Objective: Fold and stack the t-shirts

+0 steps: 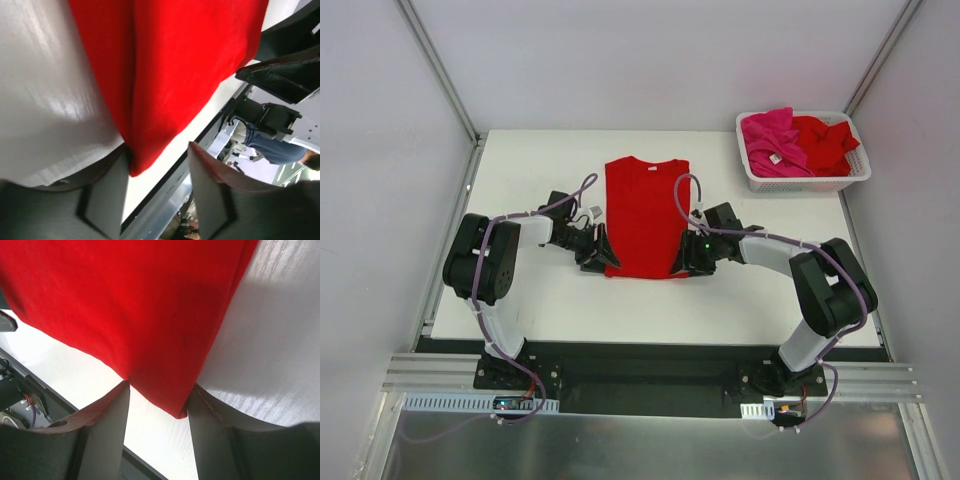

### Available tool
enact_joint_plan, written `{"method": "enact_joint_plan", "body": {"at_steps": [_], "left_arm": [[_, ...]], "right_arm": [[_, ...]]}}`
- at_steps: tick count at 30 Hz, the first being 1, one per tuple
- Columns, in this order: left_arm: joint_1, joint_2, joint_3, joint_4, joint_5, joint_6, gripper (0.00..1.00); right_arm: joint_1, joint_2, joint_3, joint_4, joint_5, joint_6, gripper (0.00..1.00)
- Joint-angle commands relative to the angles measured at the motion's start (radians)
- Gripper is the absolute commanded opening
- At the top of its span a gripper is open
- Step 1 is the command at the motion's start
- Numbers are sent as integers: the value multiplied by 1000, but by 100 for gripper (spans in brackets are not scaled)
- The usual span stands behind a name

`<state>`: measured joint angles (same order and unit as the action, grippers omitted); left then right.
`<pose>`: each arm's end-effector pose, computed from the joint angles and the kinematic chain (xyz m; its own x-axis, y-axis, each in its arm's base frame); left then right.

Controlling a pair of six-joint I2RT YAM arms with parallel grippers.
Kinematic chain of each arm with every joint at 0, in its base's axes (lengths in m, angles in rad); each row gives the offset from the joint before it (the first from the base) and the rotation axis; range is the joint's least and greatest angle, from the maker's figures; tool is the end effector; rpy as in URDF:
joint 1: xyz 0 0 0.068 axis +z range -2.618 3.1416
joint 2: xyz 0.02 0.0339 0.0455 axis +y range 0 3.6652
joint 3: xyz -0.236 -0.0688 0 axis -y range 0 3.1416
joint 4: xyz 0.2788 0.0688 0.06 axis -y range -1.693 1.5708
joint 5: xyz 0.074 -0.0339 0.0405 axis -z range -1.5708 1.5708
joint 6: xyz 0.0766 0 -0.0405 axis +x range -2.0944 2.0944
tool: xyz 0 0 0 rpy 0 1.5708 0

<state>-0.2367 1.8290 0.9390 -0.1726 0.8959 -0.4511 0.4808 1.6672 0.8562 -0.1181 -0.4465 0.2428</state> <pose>0.3376 -0.1429 0.0563 -0.9892 -0.0416 -0.1406 0.0940 0.5558 -0.8260 0.3073 0.1976 0.0730 -0.8448 -0.1961 -0.4978 -0.4566 0.7493 0.4797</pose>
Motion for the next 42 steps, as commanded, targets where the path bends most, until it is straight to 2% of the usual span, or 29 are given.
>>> {"method": "enact_joint_plan", "body": {"at_steps": [1,6,9,12,21,31,33,38,39,40,41,42], "left_arm": [[-9,-17,-11,-10,-11,28,45],[-9,-25,-23,-13,-11,25,41],[-9,-31,-28,-19,-9,32,40],[-7,-39,-31,-34,-14,45,40],[-9,-47,-23,-73,-29,77,39],[-9,-37,-3,-87,-29,83,38],[-9,-37,-2,-88,-29,84,36],[-7,-34,1,-90,-32,86,26],[-9,-33,1,-90,-31,84,24],[-9,-31,0,-90,-31,86,15],[-9,-31,3,-90,-31,86,4],[-9,-31,1,-90,-31,86,0]], "right_arm": [[12,-9,3,-40,29,-16,49],[12,-14,27,-86,60,-43,54],[12,-14,41,-107,68,-63,62],[10,-20,53,-130,80,-82,64],[-41,-30,58,-178,97,-112,61],[-51,-26,75,-181,94,-106,49],[-50,-20,73,-172,85,-106,42],[-50,-15,75,-170,91,-105,22],[-50,-15,75,-170,88,-106,21],[-50,-14,76,-170,86,-106,18],[-51,-12,78,-170,86,-106,10],[-50,-9,79,-170,83,-106,5]]}}
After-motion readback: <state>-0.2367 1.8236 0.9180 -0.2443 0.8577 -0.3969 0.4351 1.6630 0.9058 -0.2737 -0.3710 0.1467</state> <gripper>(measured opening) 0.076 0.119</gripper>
